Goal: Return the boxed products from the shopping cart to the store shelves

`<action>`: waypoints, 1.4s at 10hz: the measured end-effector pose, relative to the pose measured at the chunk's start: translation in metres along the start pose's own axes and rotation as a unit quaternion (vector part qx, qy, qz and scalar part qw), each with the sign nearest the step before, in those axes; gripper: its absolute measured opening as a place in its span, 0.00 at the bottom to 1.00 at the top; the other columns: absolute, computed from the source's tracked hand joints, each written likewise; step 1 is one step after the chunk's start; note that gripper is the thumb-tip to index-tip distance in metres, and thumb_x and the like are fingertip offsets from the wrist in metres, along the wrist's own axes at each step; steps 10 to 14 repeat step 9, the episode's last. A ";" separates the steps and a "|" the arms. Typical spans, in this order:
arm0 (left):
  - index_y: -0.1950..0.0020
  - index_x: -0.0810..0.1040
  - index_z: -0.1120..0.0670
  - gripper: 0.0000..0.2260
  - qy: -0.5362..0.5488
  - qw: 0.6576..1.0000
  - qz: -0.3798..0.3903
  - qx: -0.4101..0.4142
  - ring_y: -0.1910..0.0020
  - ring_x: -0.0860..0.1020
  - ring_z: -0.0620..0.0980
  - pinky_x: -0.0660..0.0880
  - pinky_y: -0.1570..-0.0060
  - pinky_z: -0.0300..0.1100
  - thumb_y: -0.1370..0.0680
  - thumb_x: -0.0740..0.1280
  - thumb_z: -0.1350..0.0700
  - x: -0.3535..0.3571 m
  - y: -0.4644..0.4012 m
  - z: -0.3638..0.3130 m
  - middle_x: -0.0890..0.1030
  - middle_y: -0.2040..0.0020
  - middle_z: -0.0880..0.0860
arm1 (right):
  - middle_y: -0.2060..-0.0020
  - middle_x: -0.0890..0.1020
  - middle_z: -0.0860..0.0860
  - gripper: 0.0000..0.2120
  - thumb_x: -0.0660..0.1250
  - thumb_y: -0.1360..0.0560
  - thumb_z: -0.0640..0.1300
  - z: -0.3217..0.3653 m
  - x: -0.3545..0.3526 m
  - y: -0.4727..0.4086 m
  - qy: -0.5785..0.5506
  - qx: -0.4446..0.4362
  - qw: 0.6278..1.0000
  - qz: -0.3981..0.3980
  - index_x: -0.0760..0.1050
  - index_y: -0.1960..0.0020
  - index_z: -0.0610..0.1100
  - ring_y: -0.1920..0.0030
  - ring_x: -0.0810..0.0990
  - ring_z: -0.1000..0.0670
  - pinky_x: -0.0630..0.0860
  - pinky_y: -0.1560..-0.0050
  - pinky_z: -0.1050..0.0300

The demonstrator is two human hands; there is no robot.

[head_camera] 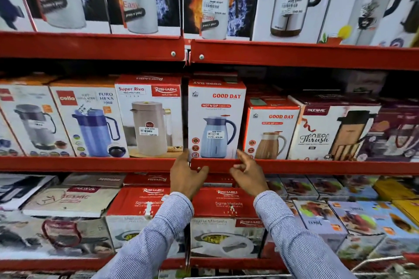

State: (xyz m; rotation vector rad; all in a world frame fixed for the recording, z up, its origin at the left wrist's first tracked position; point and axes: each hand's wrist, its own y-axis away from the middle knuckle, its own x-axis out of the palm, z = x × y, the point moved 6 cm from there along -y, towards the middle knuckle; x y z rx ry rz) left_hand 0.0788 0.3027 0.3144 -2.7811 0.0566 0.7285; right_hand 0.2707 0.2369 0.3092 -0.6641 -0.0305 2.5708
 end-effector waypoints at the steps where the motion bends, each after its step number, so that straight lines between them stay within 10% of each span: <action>1: 0.30 0.72 0.56 0.31 -0.002 1.000 0.011 0.007 0.43 0.82 0.54 0.77 0.37 0.53 0.31 0.74 0.48 0.000 0.002 0.000 0.81 0.38 0.53 | 0.46 0.77 0.54 0.32 0.67 0.27 0.43 -0.001 -0.001 0.002 -0.008 -0.001 1.000 -0.002 0.62 0.25 0.50 0.57 0.77 0.63 0.72 0.63 0.71; 5: 0.25 0.66 0.57 0.36 -0.020 1.000 0.023 0.009 0.41 0.81 0.55 0.76 0.35 0.52 0.30 0.74 0.50 -0.003 0.008 -0.004 0.78 0.33 0.56 | 0.39 0.79 0.49 0.34 0.67 0.28 0.44 0.001 -0.001 0.007 0.005 0.006 1.000 0.001 0.60 0.24 0.47 0.55 0.74 0.60 0.70 0.54 0.69; 8: 0.25 0.67 0.55 0.35 -0.016 0.999 0.027 0.018 0.49 0.82 0.49 0.70 0.60 0.24 0.29 0.74 0.51 -0.001 0.007 -0.002 0.79 0.34 0.55 | 0.38 0.77 0.49 0.35 0.67 0.27 0.44 0.004 -0.002 0.011 0.003 0.016 0.999 0.032 0.57 0.23 0.48 0.47 0.77 0.55 0.76 0.47 0.60; 9: 0.25 0.66 0.55 0.33 -0.021 0.998 -0.009 0.061 0.41 0.80 0.52 0.80 0.48 0.36 0.28 0.74 0.52 -0.011 0.012 -0.013 0.76 0.31 0.54 | 0.35 0.77 0.51 0.28 0.68 0.26 0.42 0.013 -0.023 0.025 -0.053 -0.034 0.995 -0.080 0.67 0.27 0.48 0.48 0.79 0.57 0.77 0.52 0.67; 14: 0.25 0.66 0.55 0.33 -0.021 0.998 -0.009 0.061 0.41 0.80 0.52 0.80 0.48 0.36 0.28 0.74 0.52 -0.011 0.012 -0.013 0.76 0.31 0.54 | 0.35 0.77 0.51 0.28 0.68 0.26 0.42 0.013 -0.023 0.025 -0.053 -0.034 0.995 -0.080 0.67 0.27 0.48 0.48 0.79 0.57 0.77 0.52 0.67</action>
